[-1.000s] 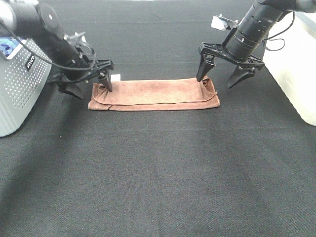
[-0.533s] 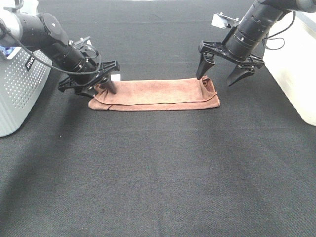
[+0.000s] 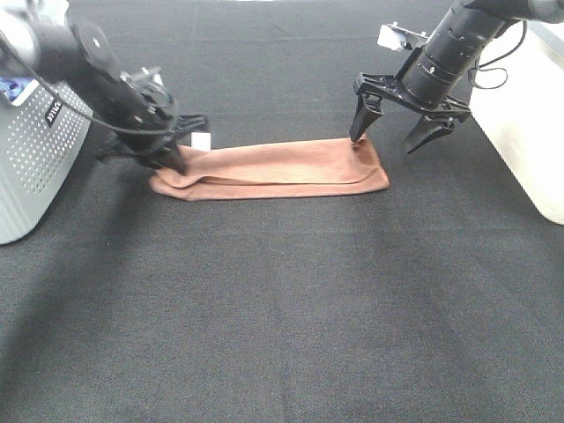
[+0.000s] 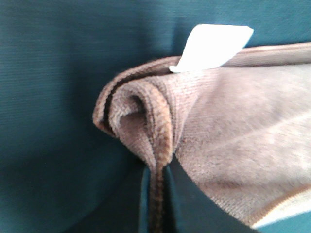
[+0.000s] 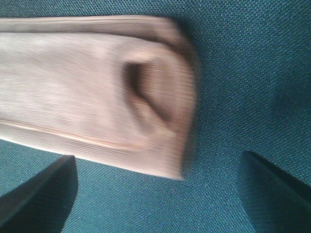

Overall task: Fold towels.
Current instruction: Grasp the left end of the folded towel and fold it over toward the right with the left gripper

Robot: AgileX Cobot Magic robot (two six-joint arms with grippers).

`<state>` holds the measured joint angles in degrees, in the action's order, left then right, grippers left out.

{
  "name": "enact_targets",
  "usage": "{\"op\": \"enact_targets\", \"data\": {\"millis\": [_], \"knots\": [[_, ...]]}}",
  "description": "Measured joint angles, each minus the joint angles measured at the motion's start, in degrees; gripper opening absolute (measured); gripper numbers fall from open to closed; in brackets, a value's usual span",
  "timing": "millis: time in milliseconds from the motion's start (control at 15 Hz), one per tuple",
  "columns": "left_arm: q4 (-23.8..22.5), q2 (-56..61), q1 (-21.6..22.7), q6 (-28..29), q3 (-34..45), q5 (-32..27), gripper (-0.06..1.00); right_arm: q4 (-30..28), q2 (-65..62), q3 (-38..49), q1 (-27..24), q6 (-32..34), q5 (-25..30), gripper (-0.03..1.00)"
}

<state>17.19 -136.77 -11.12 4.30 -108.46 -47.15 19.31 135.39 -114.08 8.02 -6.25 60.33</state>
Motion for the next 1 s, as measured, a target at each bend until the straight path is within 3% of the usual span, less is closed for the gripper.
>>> {"op": "enact_targets", "data": {"millis": [133, 267, 400, 467, 533, 733, 1000], "knots": [[-6.5, 3.2, 0.1, 2.2, -0.3, -3.2, 0.04, 0.0, 0.0, 0.0, 0.0, 0.0, 0.0, 0.84], [-8.7, 4.8, 0.1, 3.7, -3.2, -7.8, 0.04, 0.0, 0.0, 0.0, 0.0, 0.1, 0.0, 0.84], [-3.0, 4.9, -1.0, 4.3, -7.7, -11.0, 0.04, 0.1, 0.0, 0.0, 0.0, 0.7, 0.0, 0.84], [-3.0, 4.9, -1.0, 4.3, -7.7, -11.0, 0.04, 0.1, 0.0, 0.0, 0.0, 0.7, 0.0, 0.84], [1.7, 4.9, -2.1, 4.3, -8.7, -10.5, 0.04, 0.1, 0.0, 0.0, 0.0, 0.9, 0.0, 0.84], [14.4, 4.4, -6.2, 3.0, -8.8, -4.6, 0.04, 0.1, 0.0, 0.0, 0.0, 0.9, 0.1, 0.84], [19.4, -1.4, -11.9, 2.8, -8.9, 5.9, 0.06, 0.1, 0.0, 0.0, 0.0, 0.9, 0.6, 0.84]]}}
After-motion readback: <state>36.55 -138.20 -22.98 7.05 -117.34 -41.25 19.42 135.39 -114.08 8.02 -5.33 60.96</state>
